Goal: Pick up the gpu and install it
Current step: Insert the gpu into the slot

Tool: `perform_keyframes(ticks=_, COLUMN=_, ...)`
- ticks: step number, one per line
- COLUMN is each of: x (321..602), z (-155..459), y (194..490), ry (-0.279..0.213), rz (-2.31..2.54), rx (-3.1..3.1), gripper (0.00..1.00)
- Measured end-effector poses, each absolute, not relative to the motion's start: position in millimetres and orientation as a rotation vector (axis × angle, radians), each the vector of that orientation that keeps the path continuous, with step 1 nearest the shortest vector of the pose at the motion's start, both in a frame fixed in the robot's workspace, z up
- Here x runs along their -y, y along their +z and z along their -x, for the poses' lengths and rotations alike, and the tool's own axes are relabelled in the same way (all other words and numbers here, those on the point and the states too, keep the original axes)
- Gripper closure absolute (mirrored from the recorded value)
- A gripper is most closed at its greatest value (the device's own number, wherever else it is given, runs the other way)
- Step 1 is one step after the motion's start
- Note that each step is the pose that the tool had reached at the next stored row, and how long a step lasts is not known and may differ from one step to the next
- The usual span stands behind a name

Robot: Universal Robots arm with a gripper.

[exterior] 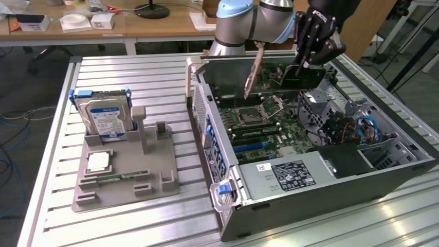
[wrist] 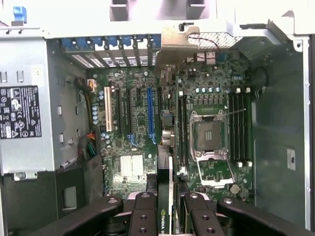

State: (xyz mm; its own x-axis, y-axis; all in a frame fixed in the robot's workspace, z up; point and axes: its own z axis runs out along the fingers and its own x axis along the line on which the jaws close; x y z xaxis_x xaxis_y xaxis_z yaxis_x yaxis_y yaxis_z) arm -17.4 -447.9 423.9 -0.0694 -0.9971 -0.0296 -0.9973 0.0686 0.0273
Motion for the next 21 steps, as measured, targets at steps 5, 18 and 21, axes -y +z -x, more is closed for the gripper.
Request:
perform_keyframes(ticks=5, x=447.9, z=17.2, y=423.9, ry=0.063, rz=2.191, rx=-2.248, gripper=0.74)
perform_keyframes(ticks=18, x=447.9, z=17.2, y=423.9, ry=0.063, rz=2.192, rx=-2.246, gripper=0.74)
perform_keyframes(ticks=21, x=447.9, z=17.2, y=423.9, ry=0.063, rz=2.202, rx=-2.237, gripper=0.74)
